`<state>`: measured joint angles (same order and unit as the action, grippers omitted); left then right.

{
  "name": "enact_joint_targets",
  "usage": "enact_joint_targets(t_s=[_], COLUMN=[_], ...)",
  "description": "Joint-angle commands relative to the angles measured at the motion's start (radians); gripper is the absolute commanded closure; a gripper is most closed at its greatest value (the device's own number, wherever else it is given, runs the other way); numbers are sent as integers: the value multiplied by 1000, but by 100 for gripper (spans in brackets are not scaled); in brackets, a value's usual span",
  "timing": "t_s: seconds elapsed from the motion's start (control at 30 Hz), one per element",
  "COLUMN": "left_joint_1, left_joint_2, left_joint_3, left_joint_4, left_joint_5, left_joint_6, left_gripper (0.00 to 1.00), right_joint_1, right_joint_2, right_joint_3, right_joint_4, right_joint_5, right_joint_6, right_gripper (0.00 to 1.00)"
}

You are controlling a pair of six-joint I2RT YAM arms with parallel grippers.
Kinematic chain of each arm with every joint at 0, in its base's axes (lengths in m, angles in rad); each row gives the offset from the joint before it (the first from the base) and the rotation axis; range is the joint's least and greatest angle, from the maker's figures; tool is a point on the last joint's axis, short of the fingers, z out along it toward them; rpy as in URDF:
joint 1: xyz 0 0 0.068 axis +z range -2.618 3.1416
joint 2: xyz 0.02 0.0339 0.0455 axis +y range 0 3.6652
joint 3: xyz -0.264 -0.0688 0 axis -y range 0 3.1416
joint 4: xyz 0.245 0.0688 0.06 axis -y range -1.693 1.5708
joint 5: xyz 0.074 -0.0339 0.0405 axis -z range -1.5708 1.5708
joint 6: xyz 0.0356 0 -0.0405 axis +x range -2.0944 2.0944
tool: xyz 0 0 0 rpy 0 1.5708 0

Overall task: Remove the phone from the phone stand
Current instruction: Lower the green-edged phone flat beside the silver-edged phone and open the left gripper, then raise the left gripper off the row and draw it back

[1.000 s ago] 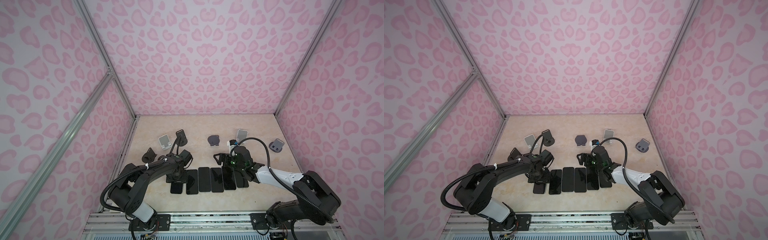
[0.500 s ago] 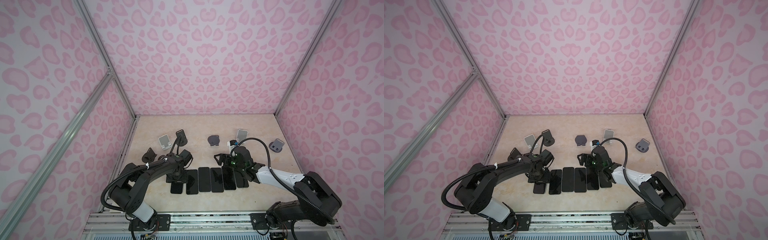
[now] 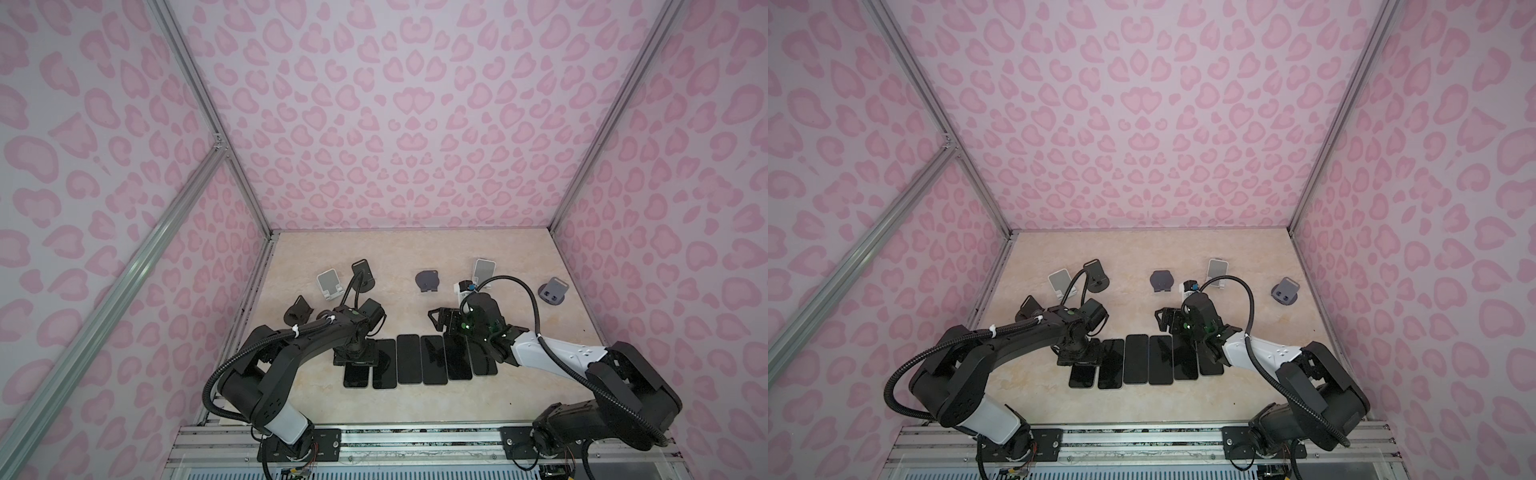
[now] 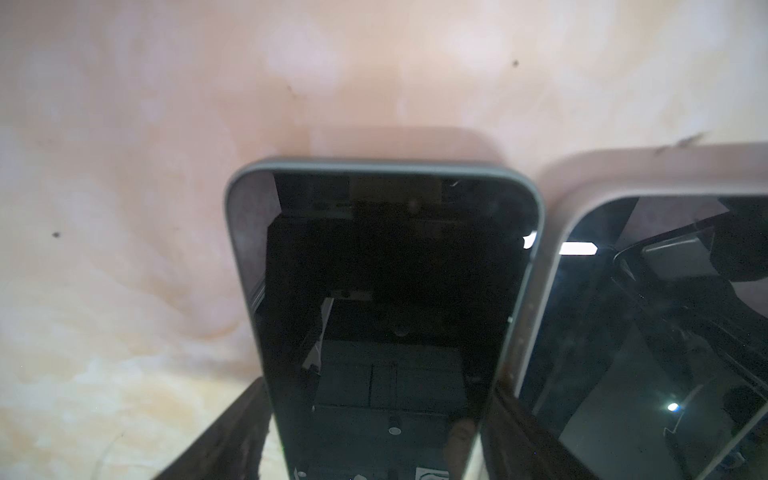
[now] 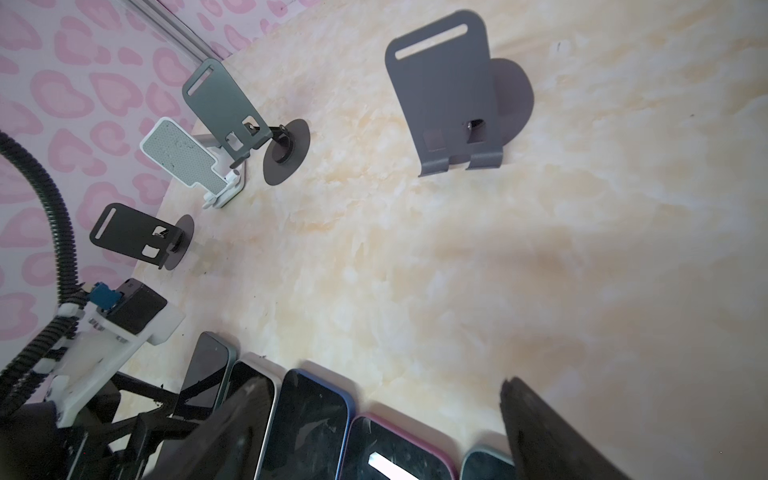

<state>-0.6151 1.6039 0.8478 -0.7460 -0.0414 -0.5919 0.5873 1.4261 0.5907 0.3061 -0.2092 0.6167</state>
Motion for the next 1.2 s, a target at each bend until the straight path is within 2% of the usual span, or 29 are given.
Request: enact_joint_targets(t_s=[0.0, 0.5, 0.67, 0.73, 0.9, 1.0, 1.1, 1.17], left_joint_1=[-2, -2, -3, -3, -3, -5, -5, -5], left_joint_2=[15, -136, -295, -393, -662, -789, -858, -859], left_joint_3=[-22, 113, 162, 169, 107, 32, -44, -68], left_joint_4=[45, -81, -89, -56, 104, 195, 357, 410], left_joint_5=[-6, -94, -153, -166, -273, -369, -276, -311], left_joint_6=[-2, 36, 55, 62, 72, -35, 69, 89], left_gripper=[19, 15, 11, 0, 2, 3, 2, 2], right_joint_1=[2, 5, 5, 5, 7, 6, 6, 5], right_joint_2=[11, 23, 9, 6, 8, 3, -5, 0], right_joint_3=[8, 13, 14, 12, 9, 6, -1, -3], right_joint_4=[7, -3, -15, -16, -11, -15, -10, -12], right_joint_5=[5, 18, 35, 46, 50, 71, 88, 96], right_joint_6=[-12, -21, -32, -35, -32, -32, -32, -34], right_gripper=[10, 10, 11, 10, 10, 10, 10, 10])
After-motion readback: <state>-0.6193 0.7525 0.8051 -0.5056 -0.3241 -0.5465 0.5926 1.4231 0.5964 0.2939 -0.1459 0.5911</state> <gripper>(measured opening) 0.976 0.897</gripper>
